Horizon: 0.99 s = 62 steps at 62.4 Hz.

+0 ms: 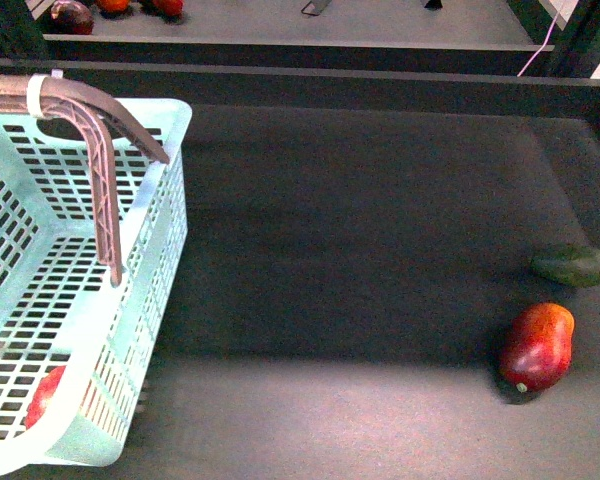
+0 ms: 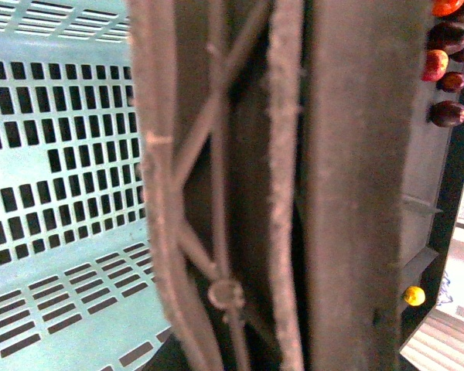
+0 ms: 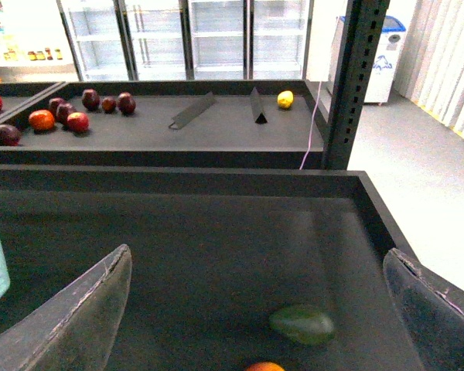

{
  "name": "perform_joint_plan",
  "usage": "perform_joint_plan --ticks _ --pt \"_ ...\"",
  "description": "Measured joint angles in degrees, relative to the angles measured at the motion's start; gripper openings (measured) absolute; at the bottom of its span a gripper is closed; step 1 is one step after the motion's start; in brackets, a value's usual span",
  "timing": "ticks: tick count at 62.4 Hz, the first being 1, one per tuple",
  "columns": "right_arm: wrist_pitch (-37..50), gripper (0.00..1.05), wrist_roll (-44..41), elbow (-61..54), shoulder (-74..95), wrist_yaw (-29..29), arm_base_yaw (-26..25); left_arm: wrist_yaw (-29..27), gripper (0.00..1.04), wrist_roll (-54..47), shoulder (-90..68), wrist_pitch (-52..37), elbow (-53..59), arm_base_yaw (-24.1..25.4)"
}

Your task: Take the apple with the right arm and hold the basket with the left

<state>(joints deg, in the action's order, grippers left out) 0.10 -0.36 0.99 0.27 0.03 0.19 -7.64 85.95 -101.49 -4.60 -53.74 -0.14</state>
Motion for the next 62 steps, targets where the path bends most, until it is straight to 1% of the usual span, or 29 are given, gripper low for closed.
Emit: perform_joint_plan --ticks 13,24,33,34,35,37,38,40,42,44,46,47,49,54,57,62 --pt "0.0 0.96 0.0 0.0 0.0 0.0 0.0 -0.2 0.15 1.0 1.0 -1.7 5.4 0.0" --pt "0.0 0.96 0.0 0.0 0.0 0.0 0.0 0.7 0.16 1.2 1.7 -2.7 6.3 0.0" --pt "0.0 0.96 0.0 0.0 0.0 0.0 0.0 3.0 0.4 1.2 1.9 -2.1 6.7 -0.1" --pt "0.0 0.96 0.0 0.0 0.0 0.0 0.0 3.1 0.41 1.2 1.9 -1.9 6.7 -0.1" --pt "0.0 0.96 0.0 0.0 0.0 0.0 0.0 3.1 0.44 1.2 2.0 -1.4 6.7 -0.2" --pt "0.0 0.96 0.0 0.0 0.0 0.0 0.0 3.1 0.48 1.2 2.1 -1.2 6.7 -0.3" --pt "0.0 0.96 0.0 0.0 0.0 0.0 0.0 3.0 0.52 1.2 2.3 -1.1 6.8 -0.3" --pt "0.0 0.96 0.0 0.0 0.0 0.0 0.0 3.0 0.57 1.2 2.5 -0.8 6.7 -0.4" --pt "0.0 0.96 0.0 0.0 0.0 0.0 0.0 2.8 0.66 1.2 3.7 0.7 6.7 -0.6" --pt "0.0 0.96 0.0 0.0 0.0 0.0 0.0 2.8 0.74 1.2 4.7 1.1 6.7 -0.6" --pt "0.0 0.96 0.0 0.0 0.0 0.0 0.0 2.7 0.76 1.1 5.2 1.3 6.7 -0.6" --pt "0.0 0.96 0.0 0.0 0.0 0.0 0.0 2.7 0.8 1.1 5.8 1.7 6.6 -0.6" --pt "0.0 0.96 0.0 0.0 0.0 0.0 0.0 2.7 0.83 1.0 6.5 2.1 6.6 -0.6" --pt "0.0 0.96 0.0 0.0 0.0 0.0 0.0 2.6 0.99 0.2 10.7 4.6 6.4 -0.6" --pt "0.0 0.96 0.0 0.0 0.0 0.0 0.0 2.1 0.97 -0.4 13.5 7.1 6.3 -0.8" --pt "0.0 0.96 0.0 0.0 0.0 0.0 0.0 0.7 0.98 -0.7 18.7 12.0 6.3 -1.2"
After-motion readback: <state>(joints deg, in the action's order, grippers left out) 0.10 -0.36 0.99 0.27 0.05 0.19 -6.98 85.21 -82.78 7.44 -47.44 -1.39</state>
